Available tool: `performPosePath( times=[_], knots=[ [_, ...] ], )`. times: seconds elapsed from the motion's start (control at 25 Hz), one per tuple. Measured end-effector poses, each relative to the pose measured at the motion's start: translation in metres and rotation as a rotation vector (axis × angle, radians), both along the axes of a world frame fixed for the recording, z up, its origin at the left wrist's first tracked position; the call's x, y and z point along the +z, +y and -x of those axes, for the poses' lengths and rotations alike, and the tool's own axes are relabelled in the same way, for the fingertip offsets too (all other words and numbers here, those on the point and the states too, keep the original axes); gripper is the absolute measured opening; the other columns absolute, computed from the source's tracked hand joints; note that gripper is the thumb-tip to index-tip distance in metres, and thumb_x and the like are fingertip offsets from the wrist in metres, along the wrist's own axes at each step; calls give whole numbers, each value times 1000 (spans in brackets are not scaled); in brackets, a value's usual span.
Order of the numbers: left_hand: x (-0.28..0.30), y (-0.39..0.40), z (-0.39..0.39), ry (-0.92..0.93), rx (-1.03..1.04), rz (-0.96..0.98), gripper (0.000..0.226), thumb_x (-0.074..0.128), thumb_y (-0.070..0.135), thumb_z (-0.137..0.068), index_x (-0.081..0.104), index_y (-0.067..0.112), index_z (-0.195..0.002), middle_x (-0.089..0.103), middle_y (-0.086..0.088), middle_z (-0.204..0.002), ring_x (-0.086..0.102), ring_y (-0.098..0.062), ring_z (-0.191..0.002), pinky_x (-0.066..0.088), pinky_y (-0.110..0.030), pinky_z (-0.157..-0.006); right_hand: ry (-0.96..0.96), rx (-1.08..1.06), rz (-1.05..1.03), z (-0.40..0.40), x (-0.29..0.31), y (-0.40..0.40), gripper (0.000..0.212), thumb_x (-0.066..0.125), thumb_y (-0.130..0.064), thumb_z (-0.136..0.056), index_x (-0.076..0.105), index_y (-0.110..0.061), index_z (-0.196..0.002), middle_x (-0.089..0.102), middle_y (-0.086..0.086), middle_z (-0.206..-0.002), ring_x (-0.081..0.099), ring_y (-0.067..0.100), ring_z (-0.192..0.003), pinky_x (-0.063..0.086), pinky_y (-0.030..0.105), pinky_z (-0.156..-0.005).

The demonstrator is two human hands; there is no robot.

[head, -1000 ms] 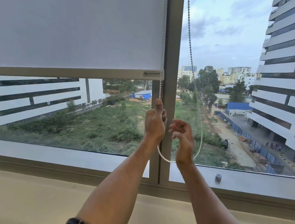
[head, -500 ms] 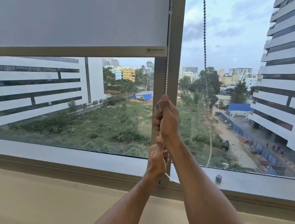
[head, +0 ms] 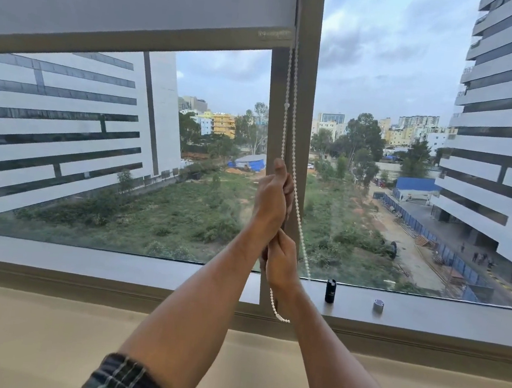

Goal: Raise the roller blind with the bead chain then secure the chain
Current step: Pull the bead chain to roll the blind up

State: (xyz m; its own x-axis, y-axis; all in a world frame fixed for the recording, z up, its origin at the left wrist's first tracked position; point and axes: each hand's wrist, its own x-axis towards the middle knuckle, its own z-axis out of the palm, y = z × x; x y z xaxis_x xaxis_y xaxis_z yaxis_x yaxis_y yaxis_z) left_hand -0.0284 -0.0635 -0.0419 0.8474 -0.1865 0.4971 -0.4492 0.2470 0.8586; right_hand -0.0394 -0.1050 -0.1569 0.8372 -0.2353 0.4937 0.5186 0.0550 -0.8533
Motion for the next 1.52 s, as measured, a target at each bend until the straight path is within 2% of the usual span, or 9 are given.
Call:
performPosePath(
  times=[0.24, 0.4, 0.6, 0.76, 0.96, 1.12, 1.24, 1.32, 1.52],
  knots=[
    [-11, 2, -7, -75, 114, 51, 65, 37, 46, -107, 32, 28, -45, 28, 9, -43, 21, -7, -35, 17, -21, -39, -90, -14, 97, 8, 8, -40, 23, 46, -15, -93, 63, -18, -108, 61, 1, -85, 54, 15, -77, 44, 24, -67],
    [-58, -6, -7, -89, 132, -20, 70, 36, 50, -104, 44, 25, -39, 34, 12, -39, 26, -12, -38, 20, -27, -46, -188, -110, -76, 6, 66, -53, 24, 45, -9, -104, 59, -7, -124, 65, 4, -91, 63, 8, -76, 51, 19, -64],
    [-113, -8, 11, 45, 7, -4, 65, 35, 54, -103, 34, 27, -45, 27, 10, -40, 20, -7, -35, 14, -23, -42, -106, 161, -49, 10, 108, -25, 41, 38, -36, -108, 66, -9, -98, 50, 2, -61, 44, 13, -46, 36, 25, -43],
    [-122, 0, 8, 111, -91, -57, 63, 30, 36, -110, 33, 16, -51, 30, 6, -37, 23, -8, -29, 17, -19, -36, -131, 122, -85, 10, 92, -14, 48, 38, -43, -108, 45, -23, -64, 33, -11, -51, 20, 6, -39, 17, 18, -36],
    [-122, 34, -23, 30, 141, -281, 45, 33, 51, -97, 60, 25, -74, 67, 0, -75, 61, -21, -71, 50, -37, -70, -130, 38, -48, 15, 59, -14, 43, 37, -30, -108, 45, -14, -69, 40, -13, -49, 31, 0, -38, 29, 14, -36],
    [-50, 21, -15, -79, 219, -65, 51, 30, 54, -100, 71, 27, -86, 75, -2, -83, 70, -21, -78, 55, -34, -74, -92, 37, -30, 5, 15, -9, 35, 38, -11, -109, 65, -3, -89, 54, -13, -55, 43, -1, -46, 35, 15, -45],
    [4, -3, 3, -83, 82, -10, 66, 26, 56, -105, 66, 17, -71, 63, -3, -62, 56, -19, -56, 44, -31, -55, -34, 12, 9, -3, -4, -7, 43, 40, -10, -106, 57, -23, -69, 38, -10, -53, 26, 5, -44, 22, 22, -42],
    [15, -11, 3, -46, 115, 1, 63, 30, 54, -106, 47, 21, -55, 41, -1, -52, 35, -16, -45, 27, -29, -48, -22, 3, 38, 1, -7, -8, 42, 42, -19, -104, 56, -31, -66, 36, -7, -55, 25, 7, -45, 22, 23, -43],
    [-1, -14, -5, -97, 231, 53, 71, 39, 48, -106, 36, 25, -39, 31, 5, -43, 24, -14, -39, 18, -29, -46, -53, 44, -11, 4, -9, -30, 43, 32, -37, -108, 62, -8, -100, 57, 4, -73, 49, 10, -58, 42, 21, -53]
  ],
)
